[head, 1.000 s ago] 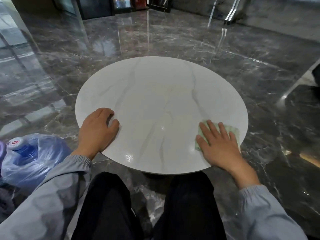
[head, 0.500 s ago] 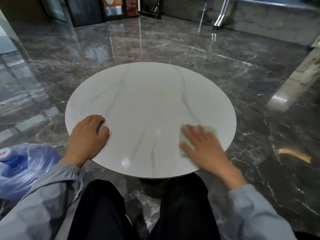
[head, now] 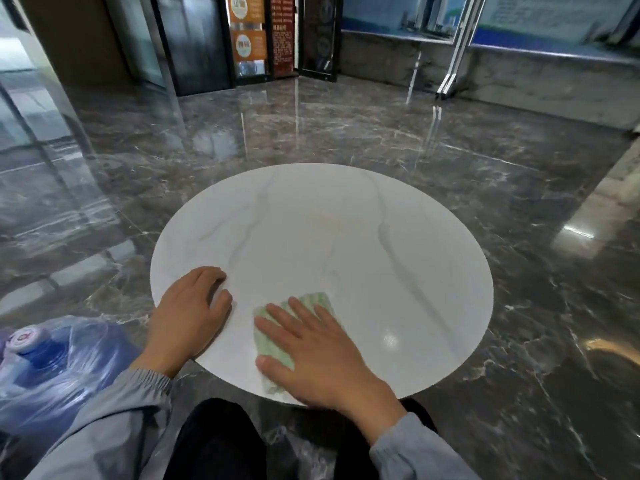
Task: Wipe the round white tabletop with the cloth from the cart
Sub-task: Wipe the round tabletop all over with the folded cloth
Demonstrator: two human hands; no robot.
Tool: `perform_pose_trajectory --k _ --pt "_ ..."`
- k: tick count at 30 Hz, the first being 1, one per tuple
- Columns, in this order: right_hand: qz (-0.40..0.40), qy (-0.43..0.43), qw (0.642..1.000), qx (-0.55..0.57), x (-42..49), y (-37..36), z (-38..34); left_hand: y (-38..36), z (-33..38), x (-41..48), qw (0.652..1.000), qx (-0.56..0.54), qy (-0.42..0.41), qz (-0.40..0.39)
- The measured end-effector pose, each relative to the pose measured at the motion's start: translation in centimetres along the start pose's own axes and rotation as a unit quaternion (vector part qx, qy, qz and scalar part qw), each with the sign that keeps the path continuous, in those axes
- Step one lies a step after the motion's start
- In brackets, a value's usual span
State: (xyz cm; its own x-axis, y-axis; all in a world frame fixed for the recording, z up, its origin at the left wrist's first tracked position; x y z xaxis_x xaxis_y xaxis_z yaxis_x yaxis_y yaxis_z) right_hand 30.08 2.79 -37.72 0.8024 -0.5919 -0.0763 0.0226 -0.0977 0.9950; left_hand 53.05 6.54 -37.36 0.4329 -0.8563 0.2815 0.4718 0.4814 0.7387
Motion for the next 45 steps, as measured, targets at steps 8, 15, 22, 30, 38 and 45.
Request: perform_pose_trajectory --k 8,15,22,30,38,45 --pt "-0.050 -0.281 0.958 -0.013 0.9 1.3 15.7 -0.1 0.3 0.1 1.000 0.012 0.005 0.005" --pt "-0.016 -0.013 1.000 -0.012 5.7 0.0 -1.5 -0.1 -0.1 0.2 1.000 -0.017 0.012 0.008" --pt "-0.010 -0.156 0.987 -0.045 2.7 0.8 15.4 -0.3 -0.6 0.4 1.000 -0.018 -0.007 0.015" --pt "-0.065 -0.310 0.948 -0.030 3.9 1.8 21.9 -0.7 -0.4 0.6 1.000 0.008 -0.004 0.026" --pt "-0.017 -0.003 1.000 -0.022 8.6 0.7 2.3 -0.6 -1.2 1.1 1.000 0.003 -0.017 0.012" --pt "-0.028 -0.178 0.983 -0.045 3.2 1.8 19.7 -0.8 -1.3 0.9 1.000 0.003 -0.020 0.022"
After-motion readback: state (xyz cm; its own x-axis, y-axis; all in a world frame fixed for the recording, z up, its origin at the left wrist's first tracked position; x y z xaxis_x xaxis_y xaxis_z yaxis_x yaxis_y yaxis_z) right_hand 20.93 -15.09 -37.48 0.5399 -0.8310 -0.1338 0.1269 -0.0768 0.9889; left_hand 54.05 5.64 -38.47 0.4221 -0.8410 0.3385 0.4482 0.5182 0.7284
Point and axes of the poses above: each hand's wrist, its own x-axis towards the middle knuckle, its own y-axis out of the back of the hand, z = x × y, the point moved 3 cm from there along x, towards the middle knuckle, and after that the axes turned 13 degrees about -x, right-handed, at the moved point
